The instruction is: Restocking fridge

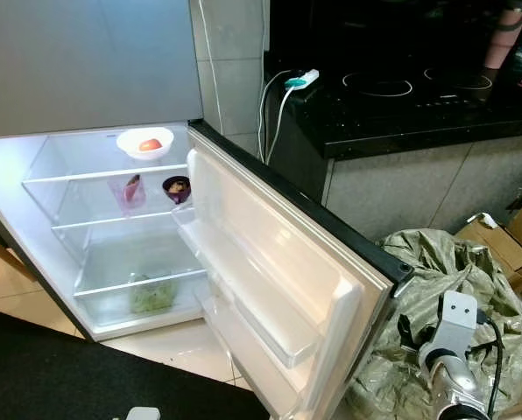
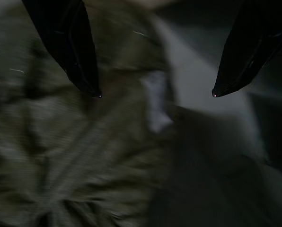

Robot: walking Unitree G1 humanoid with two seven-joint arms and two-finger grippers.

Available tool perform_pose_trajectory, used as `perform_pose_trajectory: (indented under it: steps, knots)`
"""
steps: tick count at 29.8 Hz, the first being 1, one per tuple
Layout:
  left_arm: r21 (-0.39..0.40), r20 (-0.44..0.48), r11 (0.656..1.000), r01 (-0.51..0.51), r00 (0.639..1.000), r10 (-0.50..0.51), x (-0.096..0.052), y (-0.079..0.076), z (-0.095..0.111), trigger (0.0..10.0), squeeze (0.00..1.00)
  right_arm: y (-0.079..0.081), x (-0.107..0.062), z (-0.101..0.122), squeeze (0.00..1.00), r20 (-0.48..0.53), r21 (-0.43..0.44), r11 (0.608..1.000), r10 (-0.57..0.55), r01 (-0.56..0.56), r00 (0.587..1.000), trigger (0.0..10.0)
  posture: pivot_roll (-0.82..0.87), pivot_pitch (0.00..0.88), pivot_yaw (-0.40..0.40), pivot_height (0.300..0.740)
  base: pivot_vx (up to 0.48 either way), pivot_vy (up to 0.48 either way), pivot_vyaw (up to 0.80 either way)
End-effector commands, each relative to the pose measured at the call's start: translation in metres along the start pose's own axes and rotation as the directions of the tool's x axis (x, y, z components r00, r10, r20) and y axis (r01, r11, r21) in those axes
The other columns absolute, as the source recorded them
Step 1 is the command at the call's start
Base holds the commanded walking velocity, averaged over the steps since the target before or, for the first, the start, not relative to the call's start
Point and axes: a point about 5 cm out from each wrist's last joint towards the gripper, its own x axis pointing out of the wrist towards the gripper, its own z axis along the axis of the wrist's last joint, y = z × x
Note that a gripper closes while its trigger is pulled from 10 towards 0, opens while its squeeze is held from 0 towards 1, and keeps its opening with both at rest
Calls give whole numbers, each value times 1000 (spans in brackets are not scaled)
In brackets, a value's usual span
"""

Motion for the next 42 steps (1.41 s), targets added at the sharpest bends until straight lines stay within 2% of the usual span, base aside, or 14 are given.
perform_pose_trajectory:
  steps: [1,6,7,13,14,15,16,17,20,25,27,30,31,42]
  knots:
    - [-13,-57,1000,4,998,-5,-3,0,-16,10000,0,12,2,1,0,27,76,989,128,-130,991,10000,-55,0,-21,740,0,0,0]
    - [-12,-62,1000,1,998,-1,-4,2,-18,10000,0,41,1,-6,0,20,150,885,442,-440,897,10000,-55,0,-19,740,0,0,0]
    - [-11,-63,1000,0,998,-1,-4,2,-19,10000,0,52,-6,-18,0,-38,154,803,587,-576,808,10000,-54,0,-20,740,0,0,0]
    - [-13,-62,1000,1,998,-2,-4,1,-18,10000,0,65,-17,-37,0,-140,163,690,724,-705,675,10000,-54,0,-20,740,0,0,0]
    - [-14,-62,1000,3,998,-4,-4,1,-18,10000,0,72,-23,-45,0,-178,178,624,781,-761,599,1961,-60,0,-25,740,0,0,0]
    - [-13,-62,1000,7,998,-8,-3,-1,-18,10000,0,81,-30,-52,0,-206,208,524,849,-826,486,0,-60,0,-25,740,0,0,0]
    - [-12,-62,1000,10,998,-10,-3,-2,-18,10000,0,91,-38,-57,0,-216,240,413,905,-878,367,0,-61,0,-24,740,0,0,0]
    - [-12,-62,1000,10,998,-10,-3,-2,-18,10000,0,91,-38,-57,0,-216,240,413,905,-878,367,0,-61,0,-24,740,0,0,0]
    - [-12,-64,1000,13,998,-13,-3,-2,-19,10000,0,117,-53,-60,0,-201,293,175,972,-940,119,0,-59,0,-27,740,0,0,0]
    - [-13,-67,1000,12,998,-13,-4,-2,-20,10000,0,143,-62,-53,0,-145,301,24,989,-953,-21,0,-56,0,-24,740,0,0,0]
    - [-12,-68,1000,12,998,-13,-4,-1,-21,10000,0,147,-62,-51,0,-131,295,11,991,-956,-29,0,-56,0,-24,740,0,0,0]
    - [-11,-71,1000,12,997,-13,-4,-1,-21,10000,0,150,-54,-52,0,-154,228,92,986,-969,58,0,-54,0,-22,740,0,0,0]
    - [-10,-73,1000,12,997,-12,-4,-1,-22,10000,0,146,-46,-55,0,-197,185,205,966,-961,168,10000,-54,0,-22,740,0,0,0]
    - [-3,-76,1000,-2,997,1,-5,2,-22,10000,0,114,-34,-74,0,-392,35,537,783,-843,483,10000,-58,0,-19,740,0,0,0]
